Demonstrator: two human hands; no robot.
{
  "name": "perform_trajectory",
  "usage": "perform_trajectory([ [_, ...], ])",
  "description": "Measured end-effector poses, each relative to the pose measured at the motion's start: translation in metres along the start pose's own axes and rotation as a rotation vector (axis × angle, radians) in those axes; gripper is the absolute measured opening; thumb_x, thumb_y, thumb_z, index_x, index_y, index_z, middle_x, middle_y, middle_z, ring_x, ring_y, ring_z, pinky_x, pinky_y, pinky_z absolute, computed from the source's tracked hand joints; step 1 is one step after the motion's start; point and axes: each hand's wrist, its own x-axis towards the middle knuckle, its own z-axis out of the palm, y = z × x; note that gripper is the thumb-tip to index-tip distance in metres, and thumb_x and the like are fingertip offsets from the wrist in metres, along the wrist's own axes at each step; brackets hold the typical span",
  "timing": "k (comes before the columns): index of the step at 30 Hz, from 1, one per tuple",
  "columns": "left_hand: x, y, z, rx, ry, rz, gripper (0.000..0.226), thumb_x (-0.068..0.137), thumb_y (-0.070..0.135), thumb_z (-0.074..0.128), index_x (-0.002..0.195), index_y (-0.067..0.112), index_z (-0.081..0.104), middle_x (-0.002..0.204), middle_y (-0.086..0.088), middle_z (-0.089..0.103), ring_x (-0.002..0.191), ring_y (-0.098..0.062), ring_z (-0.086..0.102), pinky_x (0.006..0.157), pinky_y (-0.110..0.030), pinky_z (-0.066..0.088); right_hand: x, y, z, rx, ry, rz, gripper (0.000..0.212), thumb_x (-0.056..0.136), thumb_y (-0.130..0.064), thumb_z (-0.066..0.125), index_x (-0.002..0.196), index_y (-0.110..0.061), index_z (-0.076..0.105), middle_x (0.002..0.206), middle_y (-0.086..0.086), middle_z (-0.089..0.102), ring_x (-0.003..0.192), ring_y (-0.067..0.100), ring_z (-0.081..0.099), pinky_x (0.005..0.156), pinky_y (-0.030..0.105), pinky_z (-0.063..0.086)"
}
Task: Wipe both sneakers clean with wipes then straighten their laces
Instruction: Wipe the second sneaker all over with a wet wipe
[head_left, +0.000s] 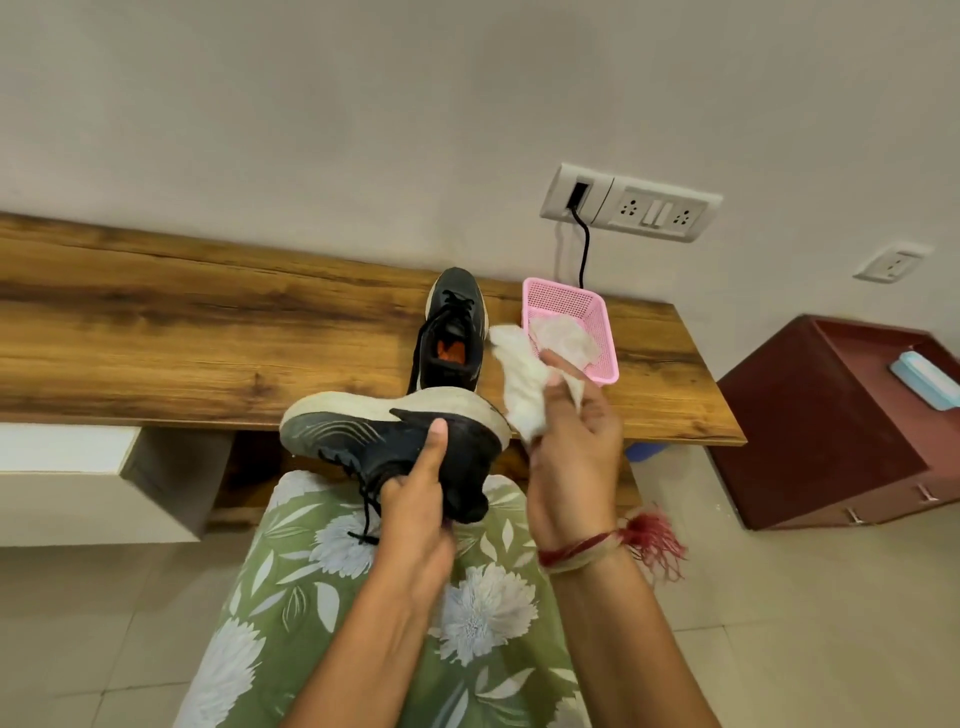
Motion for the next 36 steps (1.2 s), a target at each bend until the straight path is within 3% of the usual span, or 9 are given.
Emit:
perform_trajectory([
  [5,0.0,0.003,-0.001,-0.061,-0.062,-0.052,0.023,0.084,0.023,0.069,0.104,0.012,0.064,0.107,-0.007,0.07,0.096,-0.019,0.067,0.077,-0.034,0.053,0.015,0.04,-0.044,-0.102,0.258,0.345,0.023,0.096,-0.004,0.045,0.113,0.0,0.06,0.095,0.016,0.065,0.079,0.023,0.061,0.073,0.035,0.051],
  [8,0.0,0.004,-0.002,-0.047,-0.068,-0.062,0.016,0.085,0.021,0.068,0.098,0.013,0.065,0.104,-0.008,0.071,0.096,-0.021,0.067,0.084,-0.039,0.053,0.011,0.054,-0.04,-0.054,0.222,0.469,0.021,0.098,-0.002,0.039,0.107,0.003,0.057,0.087,0.015,0.063,0.075,0.023,0.061,0.065,0.031,0.053],
  [11,0.0,0.001,-0.002,-0.016,-0.046,-0.029,0.015,0.085,0.021,0.068,0.095,0.012,0.065,0.103,-0.008,0.071,0.1,-0.024,0.066,0.091,-0.042,0.052,0.01,0.052,-0.025,-0.075,0.136,0.422,0.024,0.098,-0.003,0.04,0.088,-0.004,0.062,0.079,0.011,0.066,0.072,0.019,0.064,0.065,0.03,0.055],
  [15,0.0,0.0,0.002,0.005,-0.016,0.035,0.02,0.082,0.024,0.071,0.096,0.011,0.063,0.099,-0.005,0.071,0.095,-0.019,0.067,0.081,-0.034,0.053,0.009,0.051,-0.021,-0.243,0.095,0.285,0.03,0.096,-0.006,0.045,0.075,-0.014,0.066,0.084,0.014,0.068,0.083,0.028,0.065,0.081,0.044,0.052],
  [20,0.0,-0.003,0.002,0.073,-0.011,0.084,0.02,0.079,0.024,0.075,0.08,0.017,0.056,0.086,0.002,0.068,0.088,-0.016,0.065,0.084,-0.035,0.051,0.006,0.056,-0.027,-0.344,0.094,0.225,0.027,0.095,-0.009,0.048,0.081,-0.017,0.069,0.089,0.014,0.07,0.092,0.033,0.066,0.087,0.052,0.051],
  [25,0.008,-0.002,-0.007,0.164,-0.036,0.095,0.029,0.072,0.031,0.079,0.073,0.02,0.052,0.078,0.001,0.065,0.088,-0.021,0.062,0.091,-0.043,0.05,-0.005,0.057,-0.03,-0.387,0.074,0.184,0.023,0.095,-0.007,0.048,0.101,-0.012,0.069,0.099,0.01,0.07,0.096,0.027,0.065,0.088,0.048,0.052],
  [29,0.015,0.007,-0.01,0.151,-0.065,0.102,0.031,0.067,0.032,0.08,0.077,0.019,0.054,0.082,0.0,0.071,0.092,-0.022,0.067,0.091,-0.044,0.052,-0.008,0.049,-0.028,-0.358,0.069,0.109,0.025,0.094,-0.004,0.048,0.106,-0.014,0.068,0.107,0.006,0.069,0.103,0.022,0.063,0.093,0.045,0.05],
  [33,0.016,0.01,-0.009,-0.016,-0.082,0.028,0.015,0.079,0.019,0.073,0.087,0.011,0.063,0.089,-0.004,0.074,0.085,-0.018,0.071,0.075,-0.035,0.059,-0.012,0.04,-0.026,-0.222,0.067,0.05,0.022,0.095,-0.006,0.048,0.106,-0.013,0.067,0.106,0.007,0.069,0.102,0.021,0.064,0.092,0.044,0.05],
  [36,0.015,0.013,-0.01,-0.084,-0.117,-0.042,0.022,0.079,0.014,0.07,0.101,0.012,0.067,0.102,-0.008,0.073,0.094,-0.022,0.069,0.083,-0.04,0.056,-0.014,0.037,-0.019,-0.117,0.048,0.011,0.025,0.096,-0.007,0.048,0.1,-0.022,0.067,0.107,0.006,0.069,0.102,0.021,0.064,0.09,0.04,0.051],
])
